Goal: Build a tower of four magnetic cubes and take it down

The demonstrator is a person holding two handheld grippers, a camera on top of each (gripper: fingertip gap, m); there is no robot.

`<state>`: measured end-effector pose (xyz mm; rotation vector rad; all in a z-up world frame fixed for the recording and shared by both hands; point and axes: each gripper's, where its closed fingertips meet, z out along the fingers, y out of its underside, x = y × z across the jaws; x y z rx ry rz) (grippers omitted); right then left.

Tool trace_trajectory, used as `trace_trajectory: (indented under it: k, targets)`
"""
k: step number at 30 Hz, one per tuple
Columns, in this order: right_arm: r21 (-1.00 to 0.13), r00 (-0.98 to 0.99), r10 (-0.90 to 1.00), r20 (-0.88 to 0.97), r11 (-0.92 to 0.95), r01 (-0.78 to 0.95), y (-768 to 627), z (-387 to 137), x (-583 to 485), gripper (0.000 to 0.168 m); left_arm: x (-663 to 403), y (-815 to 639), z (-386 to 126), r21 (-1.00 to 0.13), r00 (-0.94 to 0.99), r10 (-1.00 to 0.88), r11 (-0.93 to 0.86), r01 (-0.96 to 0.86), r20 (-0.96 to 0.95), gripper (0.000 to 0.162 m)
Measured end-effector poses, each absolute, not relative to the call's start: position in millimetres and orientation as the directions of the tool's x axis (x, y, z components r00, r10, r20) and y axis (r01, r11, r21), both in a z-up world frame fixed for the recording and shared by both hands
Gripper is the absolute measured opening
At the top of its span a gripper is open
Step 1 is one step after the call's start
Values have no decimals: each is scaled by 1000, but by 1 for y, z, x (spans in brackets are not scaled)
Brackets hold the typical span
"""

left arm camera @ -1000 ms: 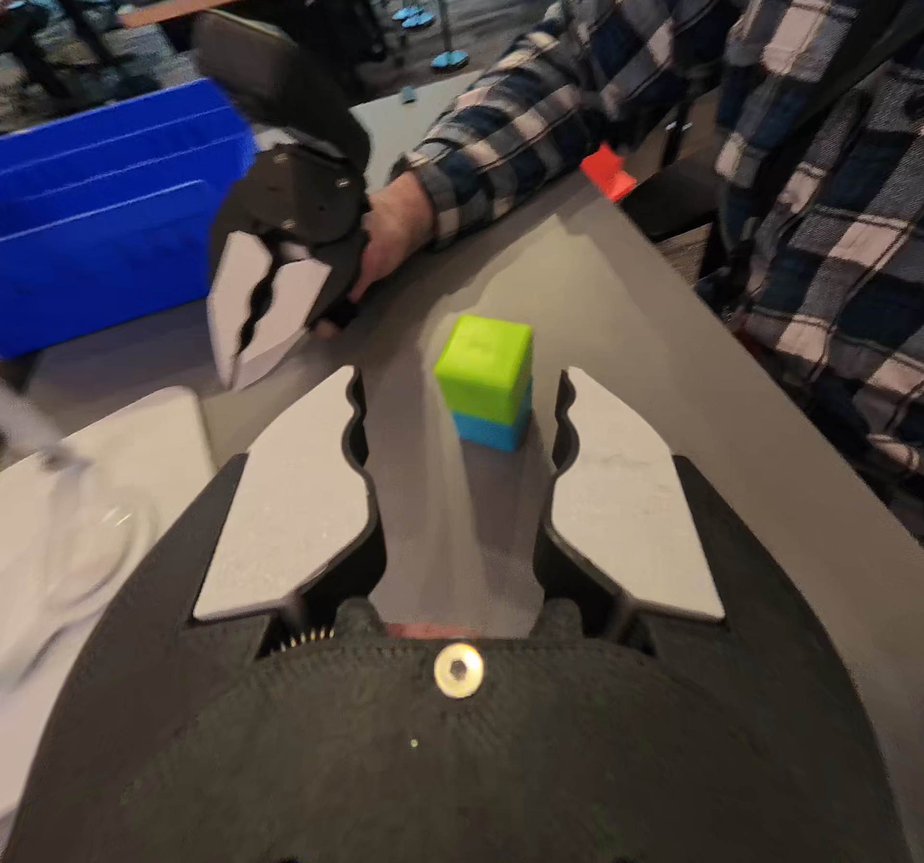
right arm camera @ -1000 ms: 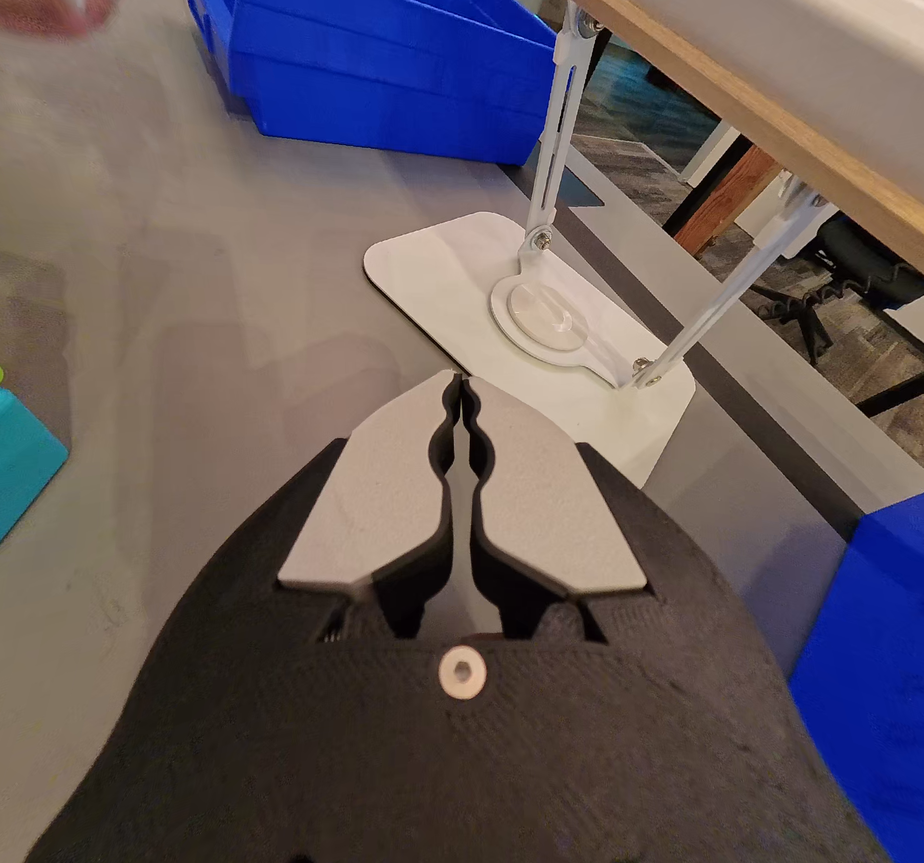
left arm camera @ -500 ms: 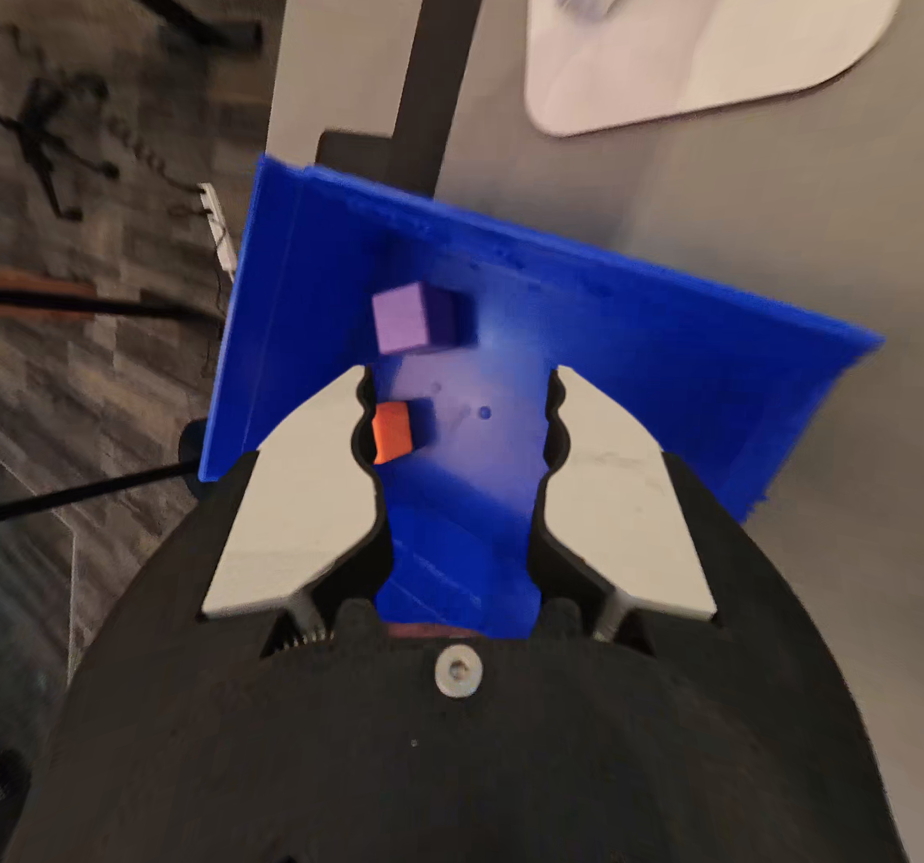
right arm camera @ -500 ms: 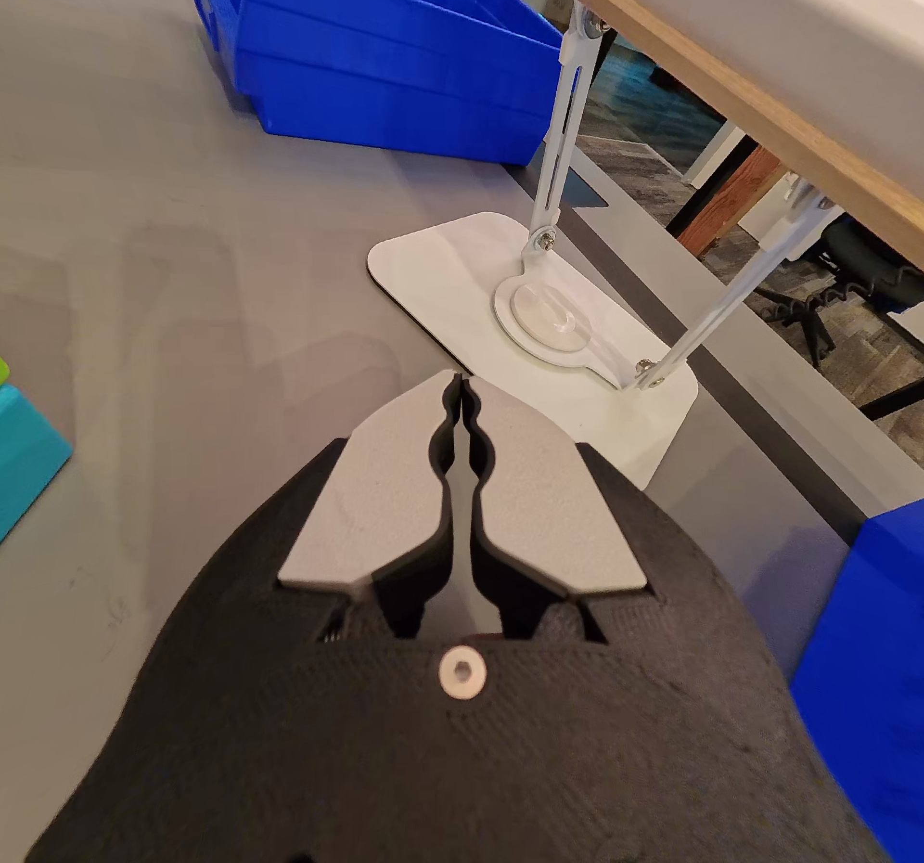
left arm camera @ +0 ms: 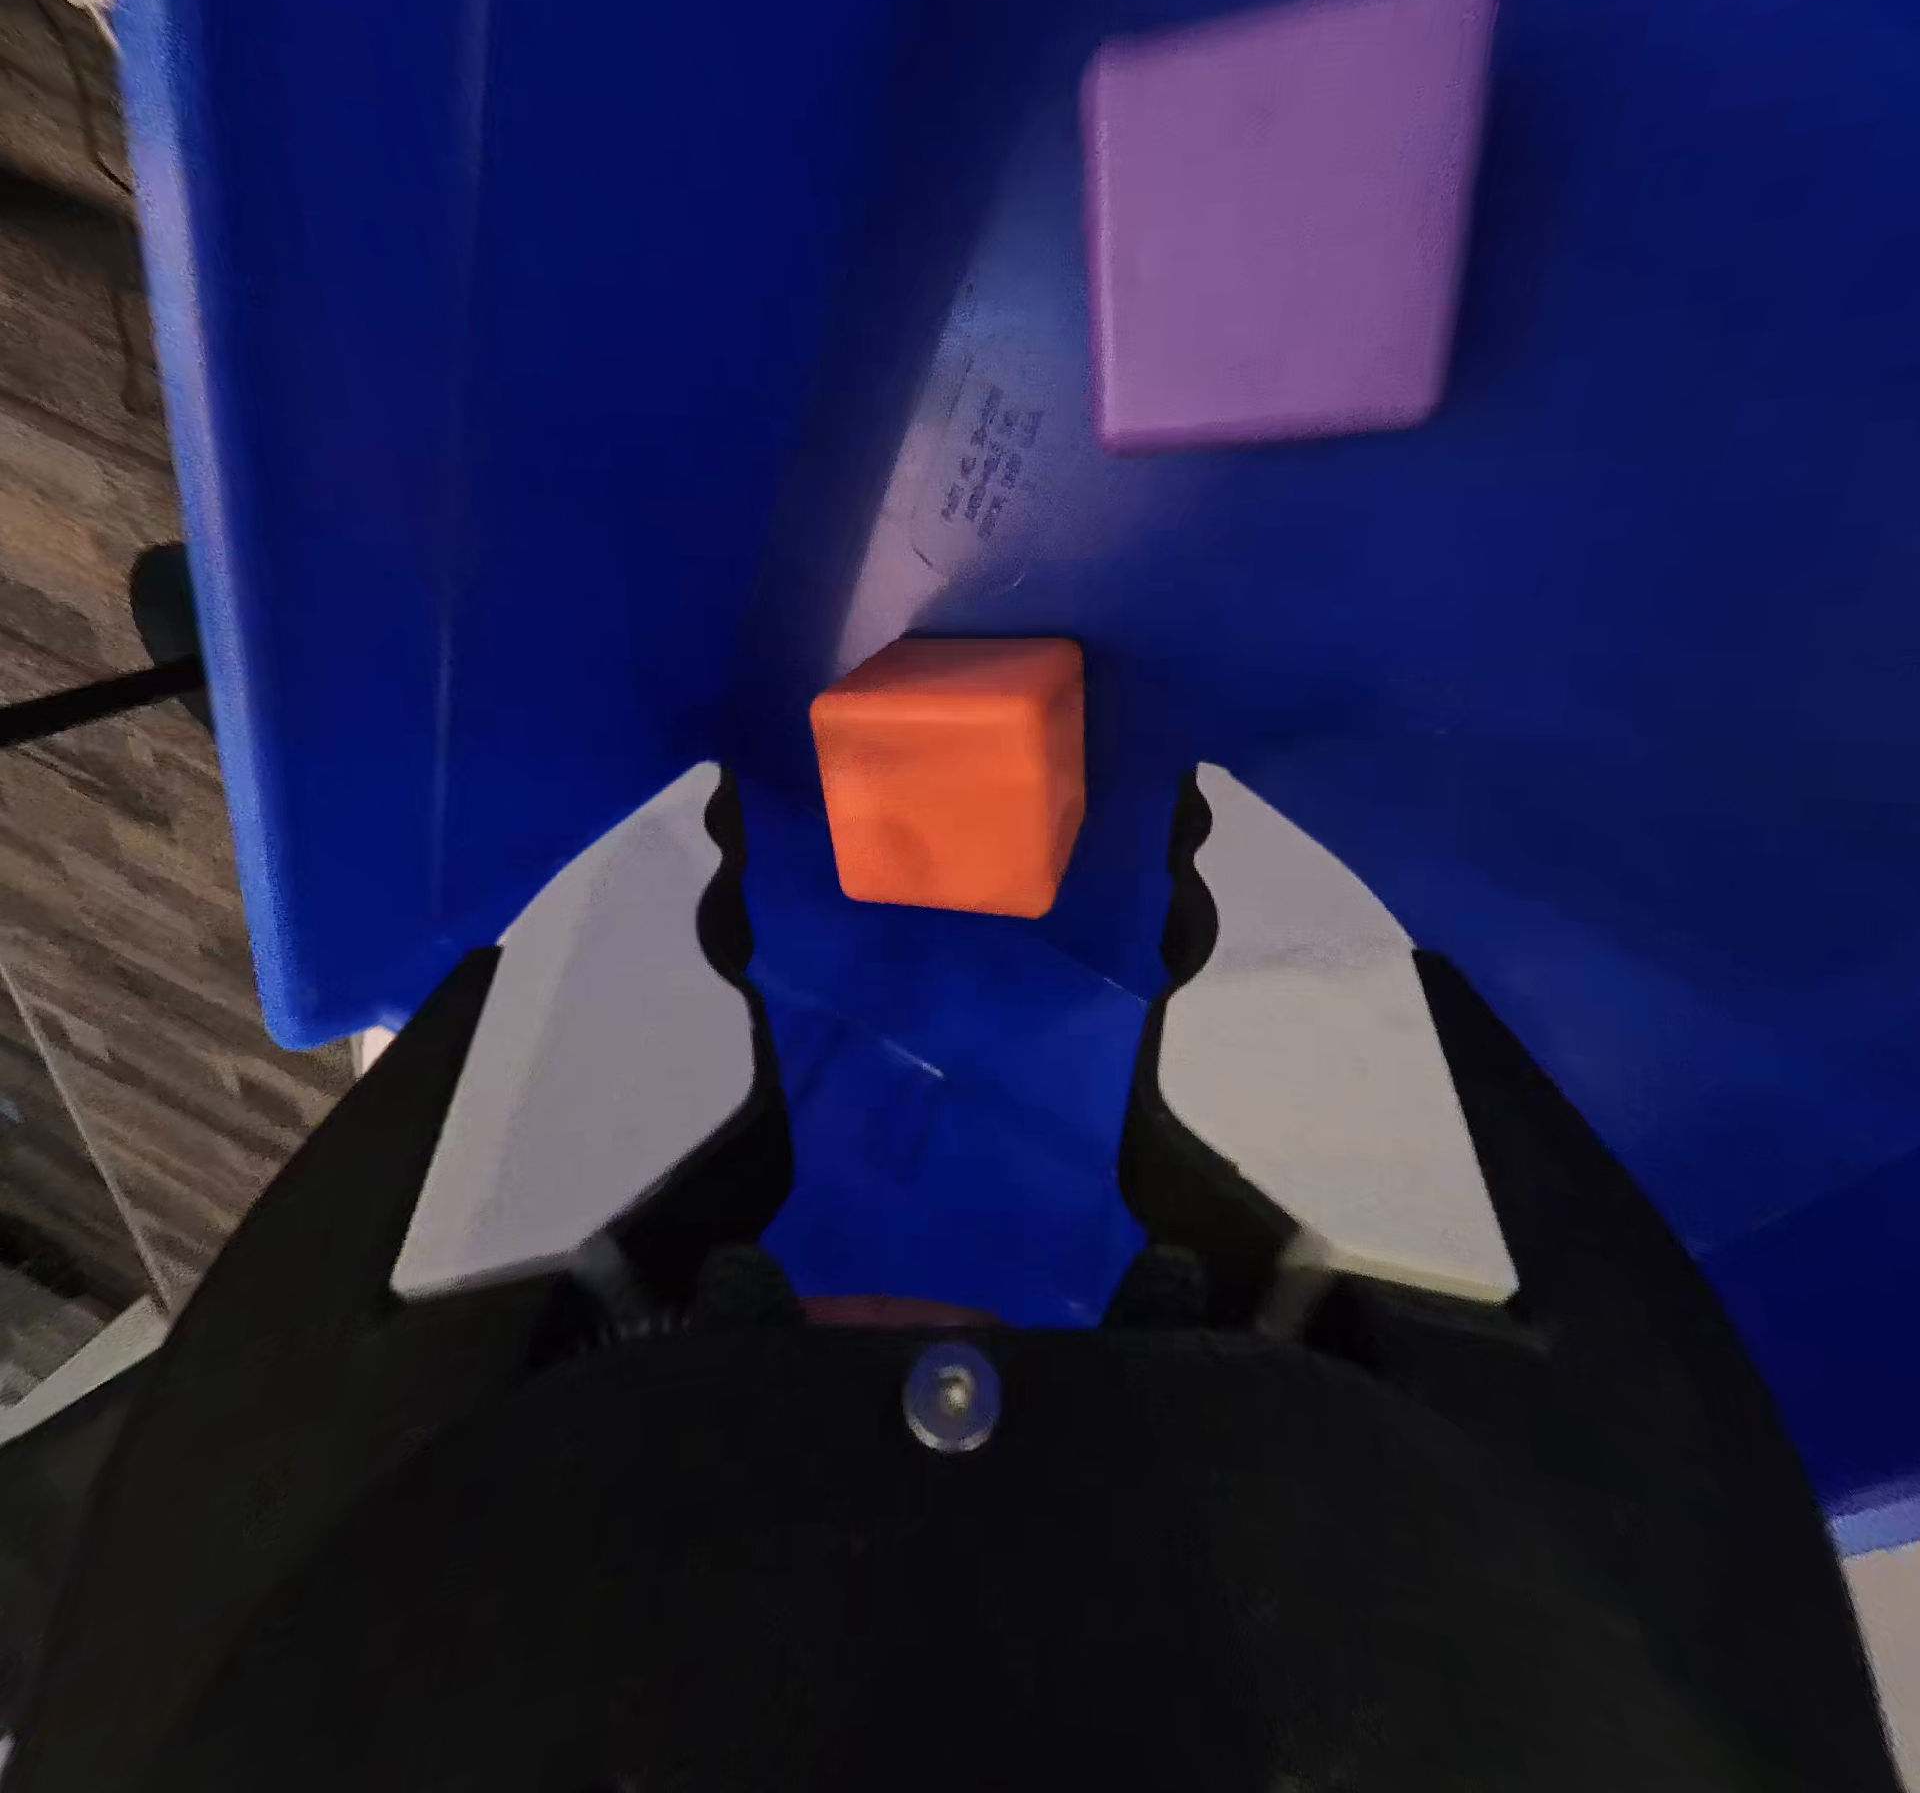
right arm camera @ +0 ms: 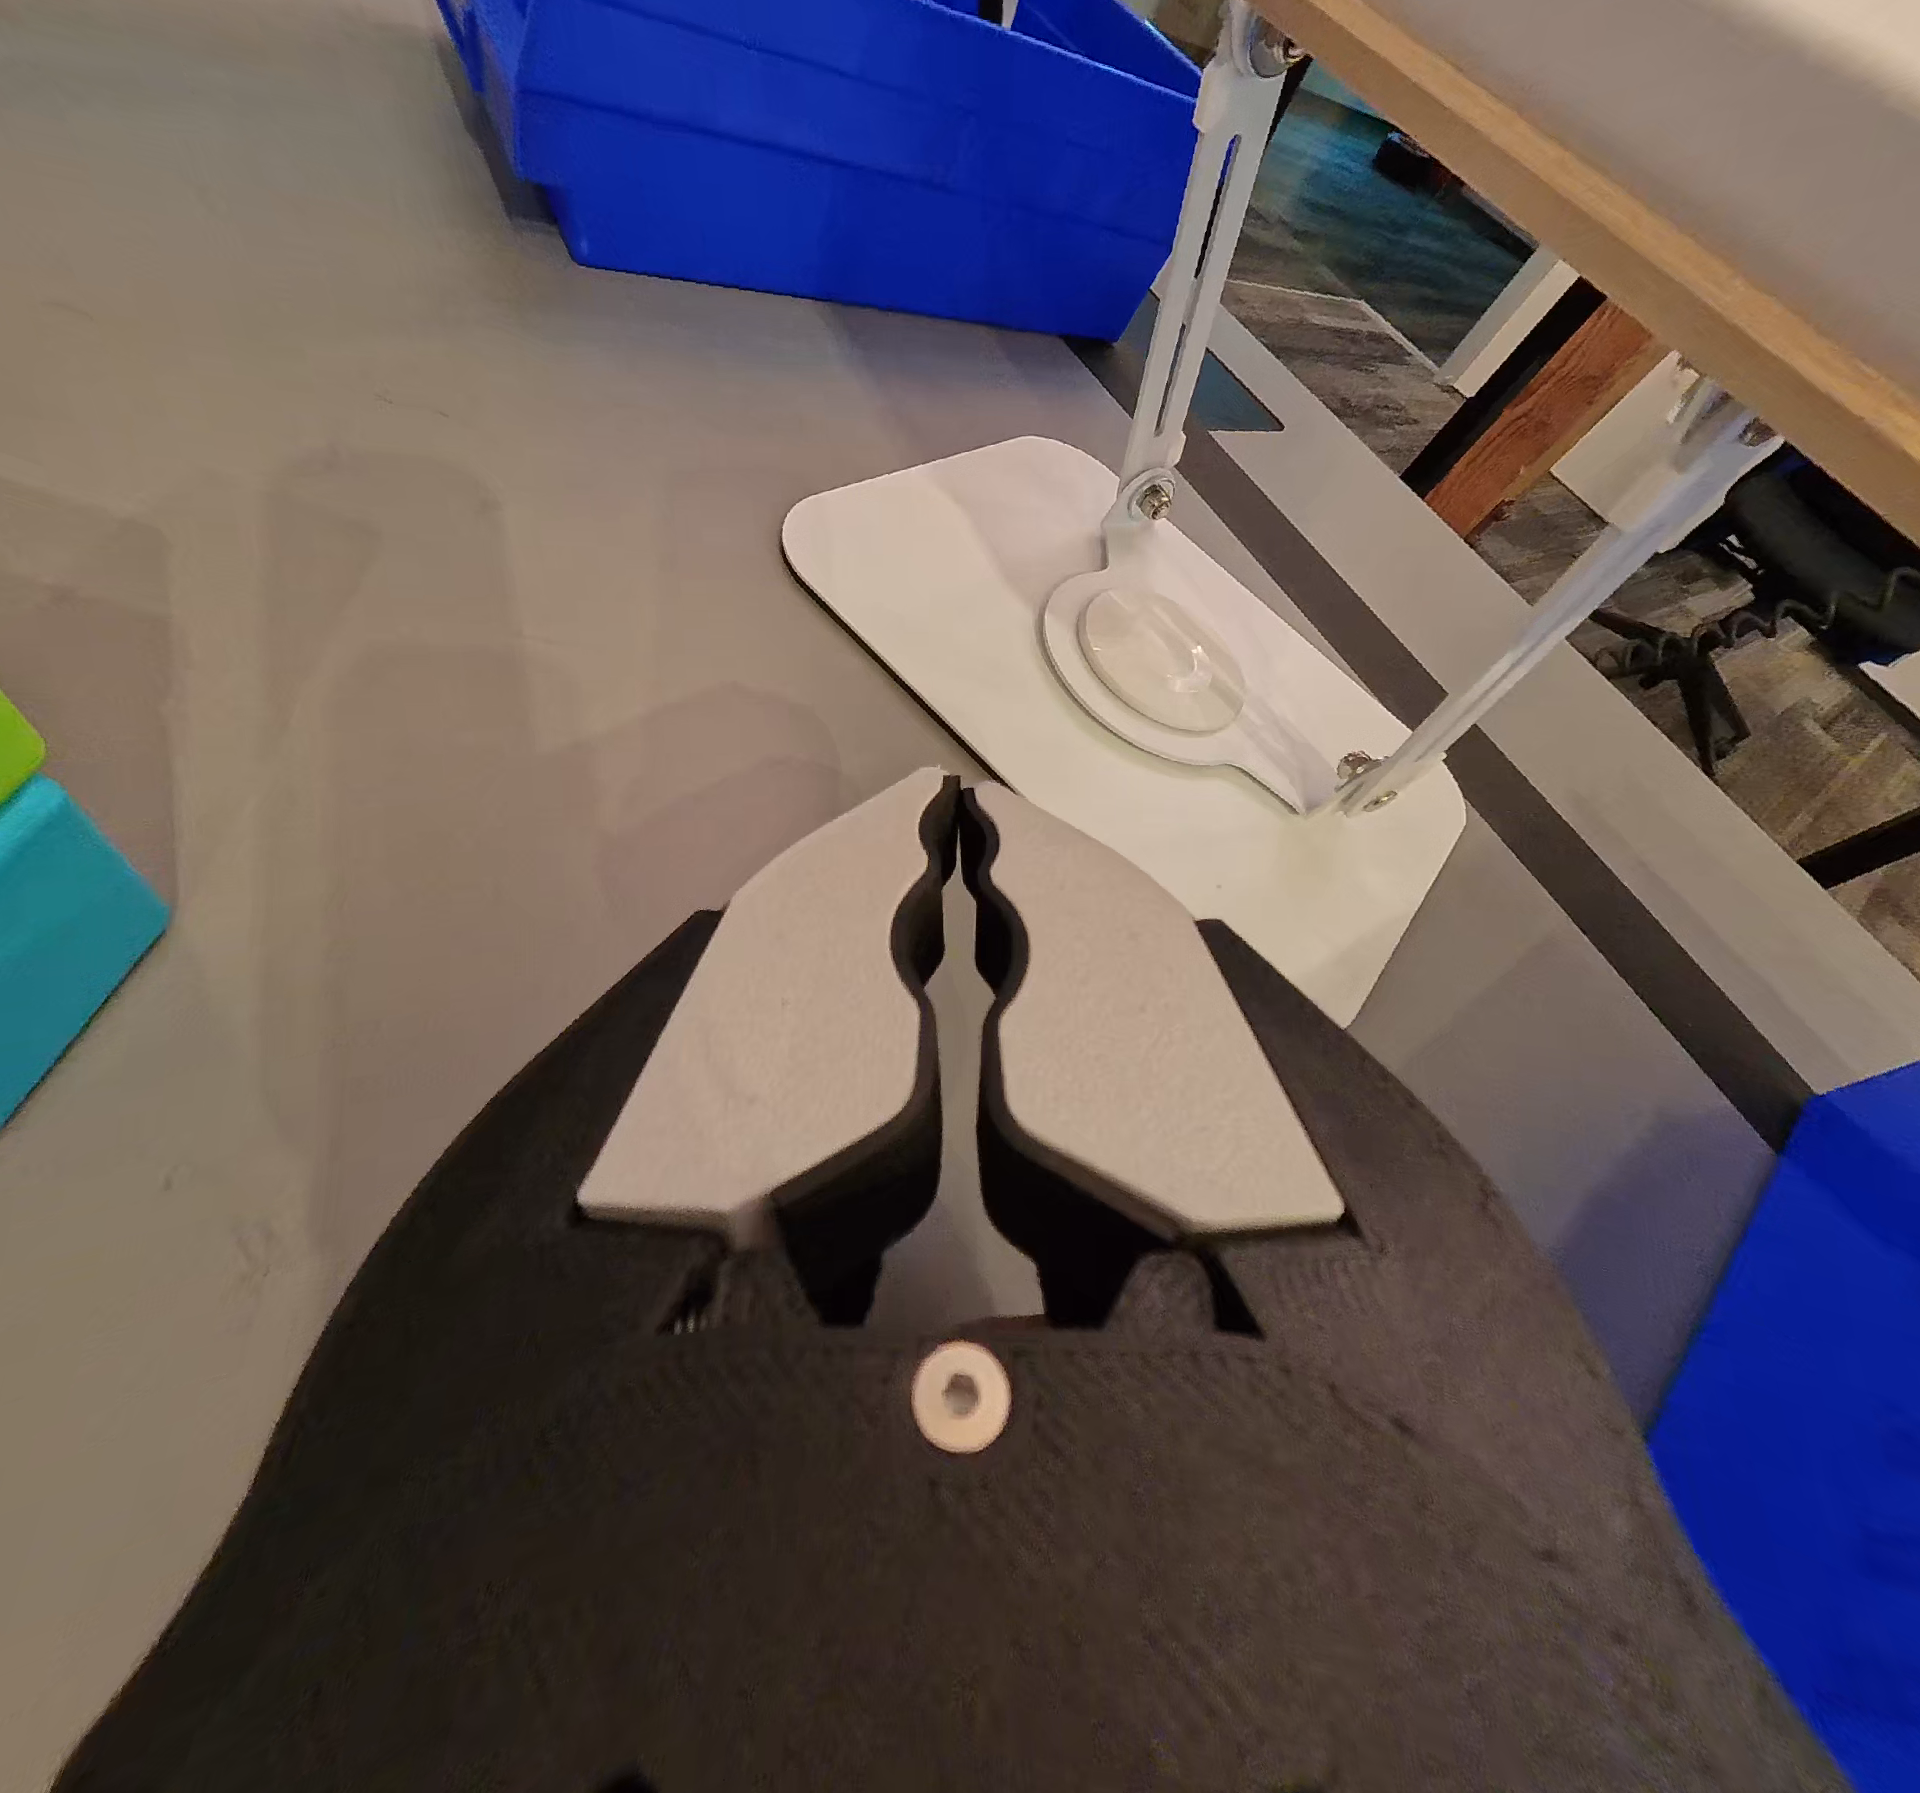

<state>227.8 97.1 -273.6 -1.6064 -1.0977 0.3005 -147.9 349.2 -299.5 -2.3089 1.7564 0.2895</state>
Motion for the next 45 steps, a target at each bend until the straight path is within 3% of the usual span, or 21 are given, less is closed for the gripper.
trace_trajectory:
  k: [3,6,12,20,32,37,45]
  targets:
    - [-871,534,774,339,43,490,97,-274,228,0,-151,352,-309,24,246,-932,-261,-965,-268,75]
    - [-868,531,775,343,46,494,96,-274,227,0,-157,351,-317,121,234,-944,-268,-956,-234,59]
    - [-866,526,775,351,54,498,96,-274,227,0,-154,347,-316,97,220,-945,-249,-964,-243,51]
    - [-867,526,777,346,50,496,96,-274,227,0,-135,298,-261,-111,225,-928,-201,-973,-296,51]
    - [-872,527,779,340,51,487,95,-273,227,0,-8,131,-155,-452,1,-933,174,-875,-361,50]
    - [-875,527,780,337,52,482,95,-272,227,0,63,58,-147,-616,-120,-934,314,-722,-336,50]
    - [-869,517,784,344,57,491,94,-274,226,0,152,-20,-166,-759,-320,-910,399,-514,-263,50]
